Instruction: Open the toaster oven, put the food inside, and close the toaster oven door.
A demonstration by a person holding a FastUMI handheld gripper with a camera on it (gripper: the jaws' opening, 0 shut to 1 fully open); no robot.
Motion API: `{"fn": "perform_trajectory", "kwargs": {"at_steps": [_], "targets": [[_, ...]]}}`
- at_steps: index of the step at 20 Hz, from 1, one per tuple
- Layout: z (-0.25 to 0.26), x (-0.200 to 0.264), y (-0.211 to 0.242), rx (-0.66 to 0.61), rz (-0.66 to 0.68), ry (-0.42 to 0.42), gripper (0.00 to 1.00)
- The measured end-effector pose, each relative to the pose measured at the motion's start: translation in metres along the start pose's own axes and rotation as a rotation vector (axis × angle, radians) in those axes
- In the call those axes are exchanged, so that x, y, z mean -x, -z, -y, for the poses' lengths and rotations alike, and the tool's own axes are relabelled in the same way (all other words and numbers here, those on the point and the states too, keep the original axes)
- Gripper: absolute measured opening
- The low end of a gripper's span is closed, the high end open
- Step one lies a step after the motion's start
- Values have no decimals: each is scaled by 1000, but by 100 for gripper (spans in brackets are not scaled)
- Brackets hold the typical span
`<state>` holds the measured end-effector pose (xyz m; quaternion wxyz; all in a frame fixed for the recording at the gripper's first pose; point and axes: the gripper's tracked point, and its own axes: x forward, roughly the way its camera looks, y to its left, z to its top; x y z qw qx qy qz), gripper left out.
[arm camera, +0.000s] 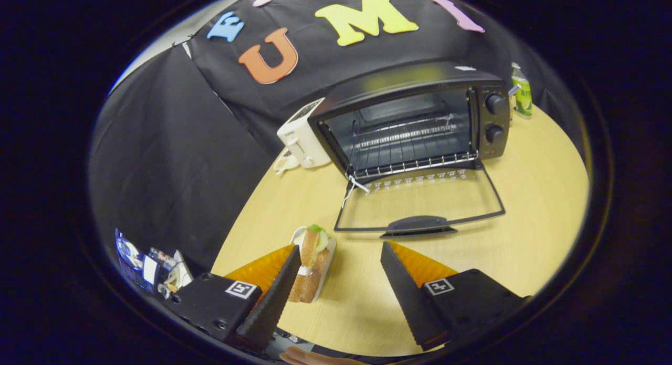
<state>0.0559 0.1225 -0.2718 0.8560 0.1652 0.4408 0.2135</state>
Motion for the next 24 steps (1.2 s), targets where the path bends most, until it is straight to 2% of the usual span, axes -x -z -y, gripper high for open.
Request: {"fn": "perform_trajectory", "kwargs": {"at_steps": [7, 12, 20, 22, 24], "targets": [[-23, -17, 23, -53, -183, -120, 91], [-30, -29, 31, -133, -274, -159, 77], [-32, -37, 32, -207, -318, -214, 54], [-34, -40, 36, -216, -334, -223, 50], [-35, -41, 38, -230, -340, -235, 50]]}}
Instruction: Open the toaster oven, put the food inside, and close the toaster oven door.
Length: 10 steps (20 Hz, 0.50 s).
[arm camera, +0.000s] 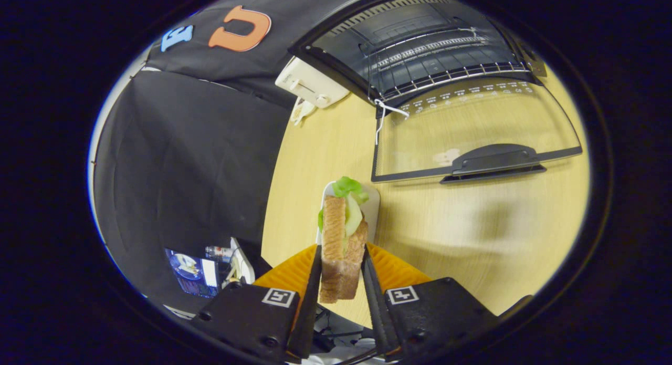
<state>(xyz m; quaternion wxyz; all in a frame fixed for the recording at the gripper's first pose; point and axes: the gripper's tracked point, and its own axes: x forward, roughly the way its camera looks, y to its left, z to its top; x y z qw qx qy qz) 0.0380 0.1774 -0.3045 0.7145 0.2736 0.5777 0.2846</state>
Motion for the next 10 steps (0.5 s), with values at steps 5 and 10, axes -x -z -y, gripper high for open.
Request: {"fn": "perform_trajectory", "kwargs": {"at_steps": [5, 10], "targets": [[-3, 4, 2, 19, 14, -6, 39], [-19, 17, 5, 5, 18, -110, 38]]}}
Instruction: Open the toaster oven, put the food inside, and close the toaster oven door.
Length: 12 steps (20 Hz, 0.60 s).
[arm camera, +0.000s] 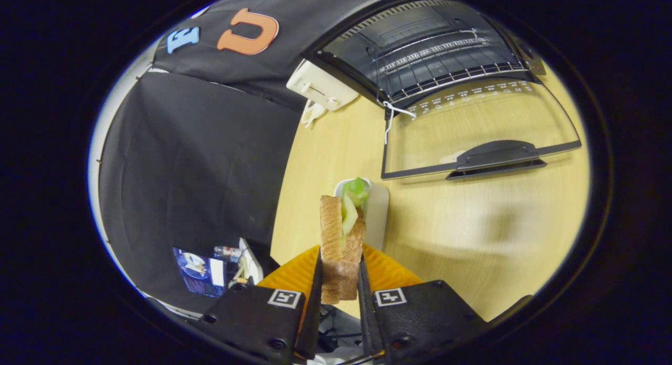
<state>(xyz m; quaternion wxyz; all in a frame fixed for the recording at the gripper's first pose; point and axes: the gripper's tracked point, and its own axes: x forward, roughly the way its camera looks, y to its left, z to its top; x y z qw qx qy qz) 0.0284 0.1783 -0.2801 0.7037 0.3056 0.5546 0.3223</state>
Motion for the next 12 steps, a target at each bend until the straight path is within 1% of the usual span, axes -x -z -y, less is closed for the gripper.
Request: {"fn": "perform_trajectory", "kwargs": {"at_steps": [2, 4, 7, 9, 12], "targets": [[-8, 7, -1, -11, 2, -79, 38], [-16, 12, -7, -19, 35, -153, 37], [-25, 18, -21, 28, 123, -218, 37], [-29, 22, -27, 68, 176, -236, 37], [-27, 24, -45, 89, 299, -212, 37]]}}
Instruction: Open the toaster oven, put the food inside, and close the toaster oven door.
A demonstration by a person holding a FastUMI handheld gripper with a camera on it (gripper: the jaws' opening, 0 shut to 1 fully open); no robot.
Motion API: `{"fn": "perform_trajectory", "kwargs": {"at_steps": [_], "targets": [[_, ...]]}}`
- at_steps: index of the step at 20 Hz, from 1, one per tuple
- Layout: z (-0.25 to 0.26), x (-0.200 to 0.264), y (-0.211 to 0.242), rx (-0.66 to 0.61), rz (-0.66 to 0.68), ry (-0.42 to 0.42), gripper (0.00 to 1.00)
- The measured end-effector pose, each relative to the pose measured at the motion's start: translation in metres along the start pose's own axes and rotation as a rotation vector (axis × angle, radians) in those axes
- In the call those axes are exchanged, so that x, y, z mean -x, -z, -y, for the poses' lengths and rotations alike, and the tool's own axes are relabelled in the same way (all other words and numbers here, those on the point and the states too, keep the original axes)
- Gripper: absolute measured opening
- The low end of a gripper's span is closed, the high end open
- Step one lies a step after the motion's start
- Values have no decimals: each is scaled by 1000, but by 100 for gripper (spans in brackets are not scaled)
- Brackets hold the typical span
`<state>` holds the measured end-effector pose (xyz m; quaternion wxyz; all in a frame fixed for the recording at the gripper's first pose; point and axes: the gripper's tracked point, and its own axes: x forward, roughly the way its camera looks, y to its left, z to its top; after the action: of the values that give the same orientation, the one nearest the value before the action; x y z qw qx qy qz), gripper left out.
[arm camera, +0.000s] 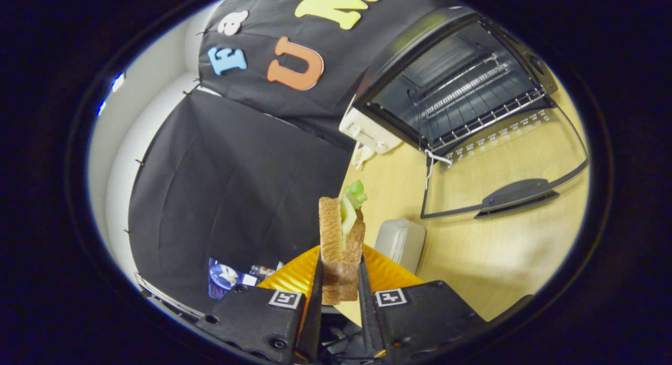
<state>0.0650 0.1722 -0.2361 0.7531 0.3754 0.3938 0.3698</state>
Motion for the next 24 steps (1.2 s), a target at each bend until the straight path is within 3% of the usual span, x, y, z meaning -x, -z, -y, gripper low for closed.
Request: {"fn": "perform_trajectory", "kwargs": {"at_steps": [7, 17, 19, 24], "targets": [[19, 13, -64, 10, 335, 29, 37], [108, 35, -142, -229, 720, 178, 37], [130, 31, -155, -244, 752, 244, 37], [150, 12, -187, -326, 763, 241, 37]]}}
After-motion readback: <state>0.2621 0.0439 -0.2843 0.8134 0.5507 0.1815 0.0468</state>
